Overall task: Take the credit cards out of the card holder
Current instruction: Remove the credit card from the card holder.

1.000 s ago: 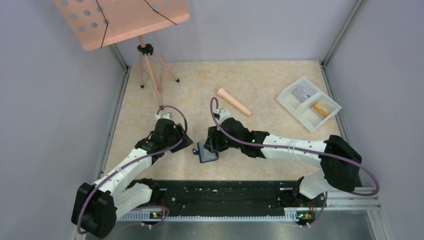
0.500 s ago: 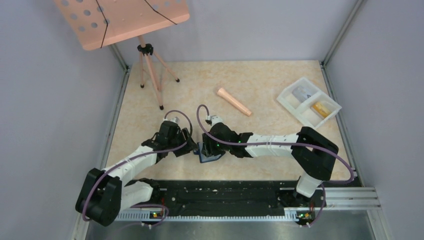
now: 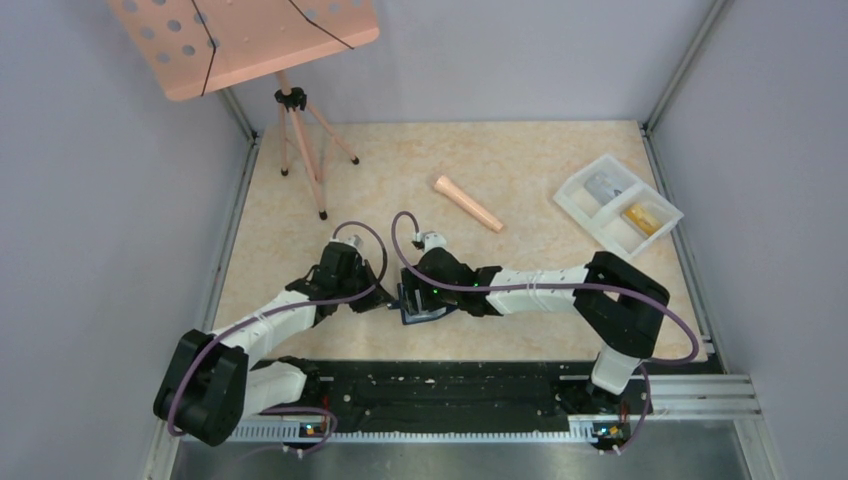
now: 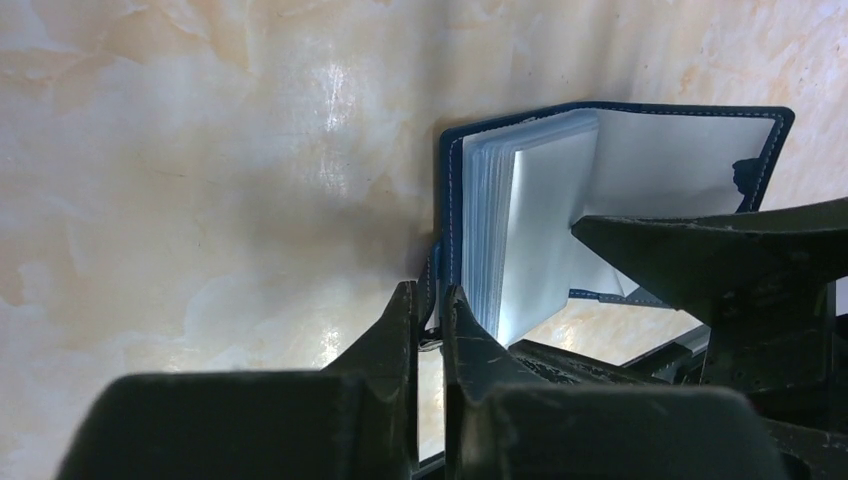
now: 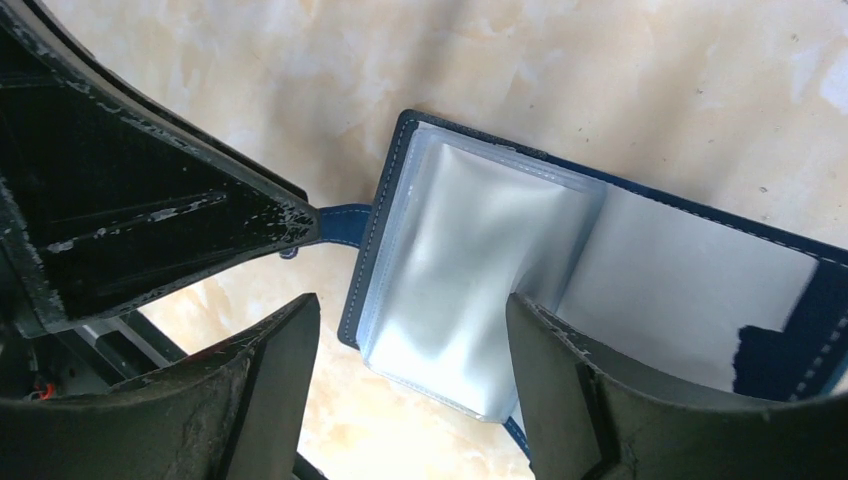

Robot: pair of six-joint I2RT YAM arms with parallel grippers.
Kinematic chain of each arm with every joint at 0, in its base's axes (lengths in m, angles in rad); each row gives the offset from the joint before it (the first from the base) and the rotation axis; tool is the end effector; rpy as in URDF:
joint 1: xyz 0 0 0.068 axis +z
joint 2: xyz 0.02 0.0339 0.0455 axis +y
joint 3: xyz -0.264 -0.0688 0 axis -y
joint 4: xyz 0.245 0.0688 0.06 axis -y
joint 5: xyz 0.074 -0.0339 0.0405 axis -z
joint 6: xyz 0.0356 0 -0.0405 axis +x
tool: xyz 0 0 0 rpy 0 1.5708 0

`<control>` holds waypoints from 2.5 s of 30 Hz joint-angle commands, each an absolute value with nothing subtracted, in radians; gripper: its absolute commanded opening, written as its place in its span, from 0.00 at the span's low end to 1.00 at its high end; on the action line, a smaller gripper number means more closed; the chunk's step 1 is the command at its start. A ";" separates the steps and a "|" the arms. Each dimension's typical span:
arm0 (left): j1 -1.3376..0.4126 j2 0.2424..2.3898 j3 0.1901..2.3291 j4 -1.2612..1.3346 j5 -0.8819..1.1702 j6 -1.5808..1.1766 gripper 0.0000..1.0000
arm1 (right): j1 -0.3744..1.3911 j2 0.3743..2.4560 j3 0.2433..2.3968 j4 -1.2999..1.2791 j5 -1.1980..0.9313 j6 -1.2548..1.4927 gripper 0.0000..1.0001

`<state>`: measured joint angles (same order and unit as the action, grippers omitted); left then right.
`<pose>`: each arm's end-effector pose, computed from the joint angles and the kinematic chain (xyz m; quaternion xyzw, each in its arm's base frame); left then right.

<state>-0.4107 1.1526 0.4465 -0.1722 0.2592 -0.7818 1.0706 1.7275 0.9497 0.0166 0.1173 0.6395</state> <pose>0.1865 -0.0912 0.1580 -0.1290 0.9248 -0.2896 0.2102 0.1749 0.3113 0.1697 -0.1737 0.9013 0.2613 0.2986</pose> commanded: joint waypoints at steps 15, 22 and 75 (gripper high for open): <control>-0.407 1.057 0.447 -0.167 0.310 -0.784 0.00 | 1.084 1.770 0.955 0.006 0.229 0.638 0.69; -0.407 1.046 0.449 -0.193 0.290 -0.771 0.00 | 1.084 1.746 0.959 -0.052 0.274 0.631 0.55; -0.407 0.987 0.453 -0.108 0.426 -0.798 0.00 | 1.026 1.445 0.914 -0.063 0.134 0.589 0.50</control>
<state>-0.4107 1.0077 0.4400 -0.1638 0.4076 -0.7895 1.0267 1.4014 0.8921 -0.1539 0.1986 0.6029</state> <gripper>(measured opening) 0.057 0.466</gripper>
